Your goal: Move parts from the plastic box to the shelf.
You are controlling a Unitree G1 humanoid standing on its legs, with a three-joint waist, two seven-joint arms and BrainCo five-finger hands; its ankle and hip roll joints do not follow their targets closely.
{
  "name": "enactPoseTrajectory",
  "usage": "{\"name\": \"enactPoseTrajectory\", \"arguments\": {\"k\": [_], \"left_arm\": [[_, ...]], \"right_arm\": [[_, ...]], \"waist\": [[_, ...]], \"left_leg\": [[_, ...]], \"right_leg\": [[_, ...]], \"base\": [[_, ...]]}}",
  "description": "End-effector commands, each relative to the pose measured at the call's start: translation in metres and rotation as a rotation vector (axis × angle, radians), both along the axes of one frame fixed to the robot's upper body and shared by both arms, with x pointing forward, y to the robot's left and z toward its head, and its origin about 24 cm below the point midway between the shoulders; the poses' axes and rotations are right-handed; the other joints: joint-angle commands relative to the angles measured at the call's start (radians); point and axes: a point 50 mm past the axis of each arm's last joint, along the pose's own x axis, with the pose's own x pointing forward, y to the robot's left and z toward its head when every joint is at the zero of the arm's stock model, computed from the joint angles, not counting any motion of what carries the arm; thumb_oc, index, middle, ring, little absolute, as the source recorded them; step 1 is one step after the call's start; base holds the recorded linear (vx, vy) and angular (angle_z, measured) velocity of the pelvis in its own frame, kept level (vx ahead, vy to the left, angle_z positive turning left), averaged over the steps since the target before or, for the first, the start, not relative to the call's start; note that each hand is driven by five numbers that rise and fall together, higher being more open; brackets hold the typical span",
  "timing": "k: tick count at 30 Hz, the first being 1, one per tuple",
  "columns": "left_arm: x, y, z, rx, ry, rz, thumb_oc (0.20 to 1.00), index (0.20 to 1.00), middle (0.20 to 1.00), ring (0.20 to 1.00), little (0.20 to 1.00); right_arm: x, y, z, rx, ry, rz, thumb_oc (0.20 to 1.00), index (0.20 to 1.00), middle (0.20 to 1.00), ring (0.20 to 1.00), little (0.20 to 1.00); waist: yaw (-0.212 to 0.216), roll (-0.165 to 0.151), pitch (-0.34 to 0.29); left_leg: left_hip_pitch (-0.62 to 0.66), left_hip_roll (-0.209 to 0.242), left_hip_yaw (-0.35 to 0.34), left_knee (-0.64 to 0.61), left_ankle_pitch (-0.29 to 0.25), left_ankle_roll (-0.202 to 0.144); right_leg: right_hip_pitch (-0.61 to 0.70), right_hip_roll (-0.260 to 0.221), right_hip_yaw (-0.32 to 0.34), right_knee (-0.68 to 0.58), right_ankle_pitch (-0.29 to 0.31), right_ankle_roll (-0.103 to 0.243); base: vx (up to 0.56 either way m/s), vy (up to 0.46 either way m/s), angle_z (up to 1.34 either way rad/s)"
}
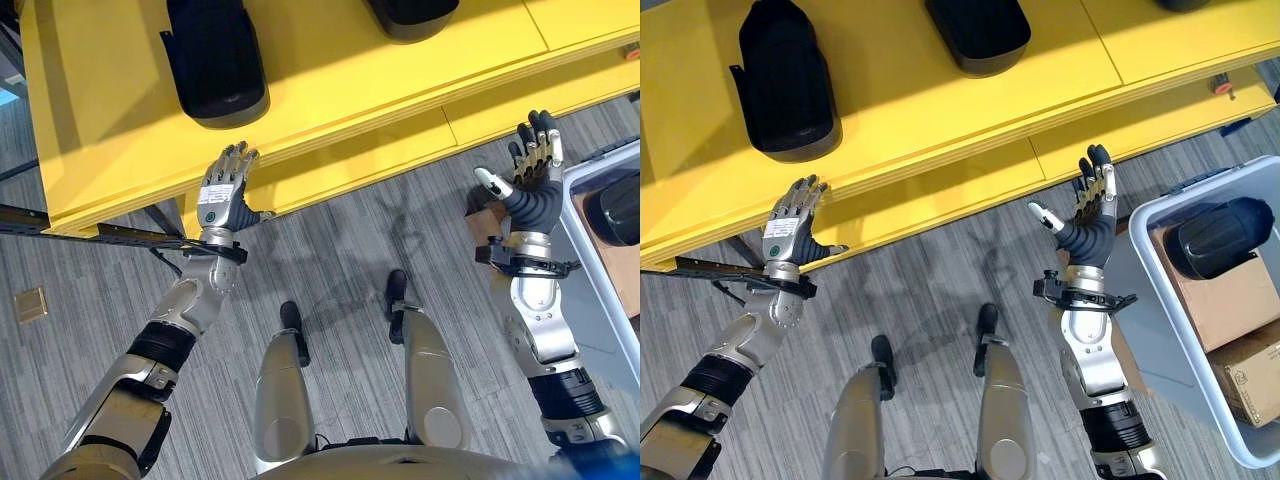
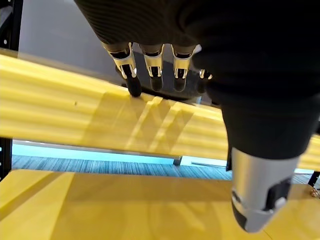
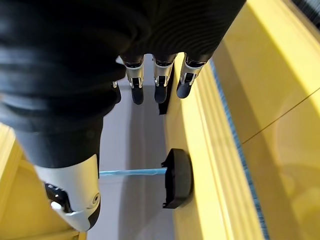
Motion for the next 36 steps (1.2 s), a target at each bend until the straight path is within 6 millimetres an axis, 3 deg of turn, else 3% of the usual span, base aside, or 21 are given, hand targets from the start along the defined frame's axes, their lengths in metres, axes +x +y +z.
{"name": "enactPoseTrajectory", "arguments": {"k": [1,20,36], "left_arm": [[0.012,0.014,0.025,0.024,-0.035,0.046,1.0,1.0,1.0,1.0,1.0],[0.002,0.015,0.054,0.068,-0.081,-0.011,1.0,1.0,1.0,1.0,1.0],[0.01,0.018,0.064,0.079,-0.086,0.009,1.0,1.0,1.0,1.0,1.0]], "right_arm": [[-0.016,0.002,0.016,0.042,-0.104,0.028,1.0,1.0,1.0,1.0,1.0],[-0.017,-0.004,0.01,0.03,-0.064,0.02,1.0,1.0,1.0,1.0,1.0],[-0.017,-0.006,0.008,0.015,-0.047,0.034,1.0,1.0,1.0,1.0,1.0]], "waist": [[-0.031,-0.005,-0.053],[-0.026,-0.002,-0.059],[-0.034,-0.006,-0.06]], "left_leg": [[-0.054,-0.01,-0.051,-0.078,0.162,-0.015],[-0.057,-0.012,-0.049,-0.07,0.155,-0.012],[-0.06,-0.013,-0.045,-0.065,0.152,-0.01]], "right_leg": [[0.097,-0.06,0.025,0.097,-0.083,0.045],[0.099,-0.062,0.031,0.093,-0.081,0.045],[0.089,-0.06,0.04,0.101,-0.081,0.045]], "base": [[0.02,0.004,0.11],[0.0,0.002,0.0],[0.0,0.001,0.0]]}}
